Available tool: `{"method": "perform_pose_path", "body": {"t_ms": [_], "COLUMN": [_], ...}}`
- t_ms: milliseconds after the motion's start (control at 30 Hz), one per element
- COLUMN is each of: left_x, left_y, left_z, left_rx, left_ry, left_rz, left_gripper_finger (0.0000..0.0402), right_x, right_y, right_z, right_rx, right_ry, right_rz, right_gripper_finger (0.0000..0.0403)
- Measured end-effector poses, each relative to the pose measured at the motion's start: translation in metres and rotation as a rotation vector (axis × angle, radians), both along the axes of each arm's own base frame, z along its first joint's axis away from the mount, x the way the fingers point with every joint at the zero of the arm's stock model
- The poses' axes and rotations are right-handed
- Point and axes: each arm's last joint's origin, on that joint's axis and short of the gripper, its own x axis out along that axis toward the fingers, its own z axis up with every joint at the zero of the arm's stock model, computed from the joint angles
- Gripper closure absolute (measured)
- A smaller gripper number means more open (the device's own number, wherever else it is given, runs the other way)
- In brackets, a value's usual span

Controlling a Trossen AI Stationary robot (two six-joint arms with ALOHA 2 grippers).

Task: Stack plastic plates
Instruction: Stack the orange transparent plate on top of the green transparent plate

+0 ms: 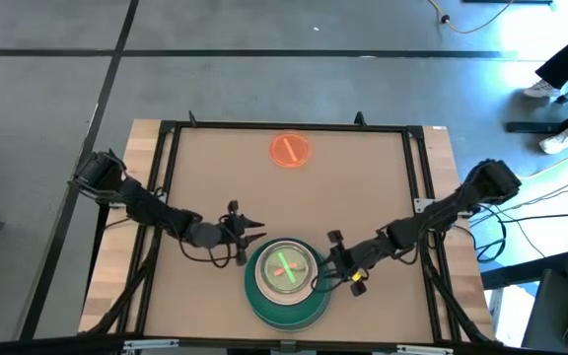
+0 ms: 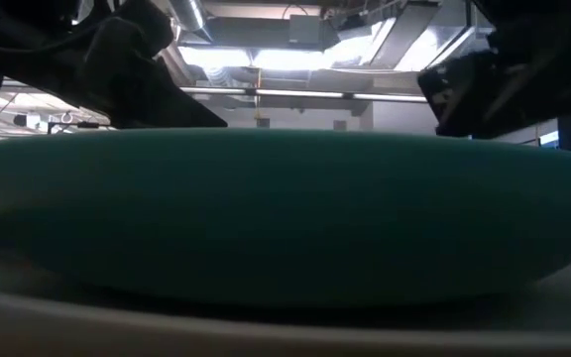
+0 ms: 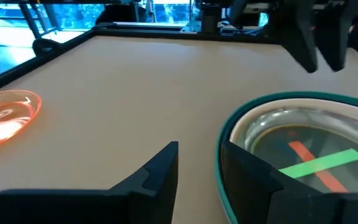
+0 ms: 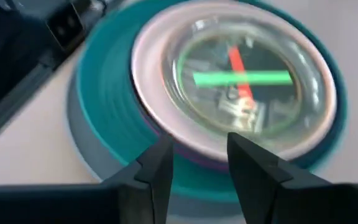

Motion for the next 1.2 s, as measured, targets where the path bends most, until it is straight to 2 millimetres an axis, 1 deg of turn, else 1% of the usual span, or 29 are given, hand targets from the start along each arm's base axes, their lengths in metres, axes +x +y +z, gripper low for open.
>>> {"method": "perform_pose_path", "body": {"t_ms": [167,333,433,567,667,733,800,967,1100,1200], "left_x": [0.001,0.001,0.0,0.001,0.007,0.015,0.024,0.044,0.052,0.054], "left_y": [0.002,0.003,0.003,0.006,0.011,0.016,0.023,0.047,0.066,0.078], "left_z": [-0.001,-0.002,-0.002,-0.002,0.001,0.007,0.01,0.024,0.033,0.035], "left_rx": [-0.013,-0.009,-0.006,0.05,0.087,0.089,0.086,0.103,0.106,0.115], "left_ry": [0.003,0.013,0.018,0.034,0.046,0.059,0.11,0.275,0.368,0.427], "left_rz": [0.013,0.016,0.016,0.007,0.005,-0.02,-0.031,0.039,0.095,0.052], "left_gripper_finger": [0.0285,0.0285,0.0285,0.0285,0.0285,0.0285,0.0285,0.0285,0.0285,0.0285], "right_x": [-0.015,-0.027,-0.036,-0.051,-0.061,-0.067,-0.07,-0.072,-0.072,-0.072], "right_y": [-0.012,-0.019,-0.025,-0.036,-0.044,-0.048,-0.051,-0.053,-0.053,-0.054], "right_z": [-0.007,0.002,0.004,-0.002,-0.009,-0.012,-0.014,-0.015,-0.015,-0.015], "right_rx": [-0.008,0.017,0.014,-0.01,-0.02,-0.023,-0.033,-0.034,-0.039,-0.054], "right_ry": [-0.003,-0.05,-0.076,-0.113,-0.137,-0.144,-0.152,-0.16,-0.162,-0.169], "right_rz": [-0.119,-0.153,-0.179,-0.254,-0.32,-0.358,-0.397,-0.434,-0.441,-0.463], "right_gripper_finger": [0.0258,0.0258,0.0258,0.0258,0.0258,0.0258,0.0258,0.0258,0.0258,0.0258]}}
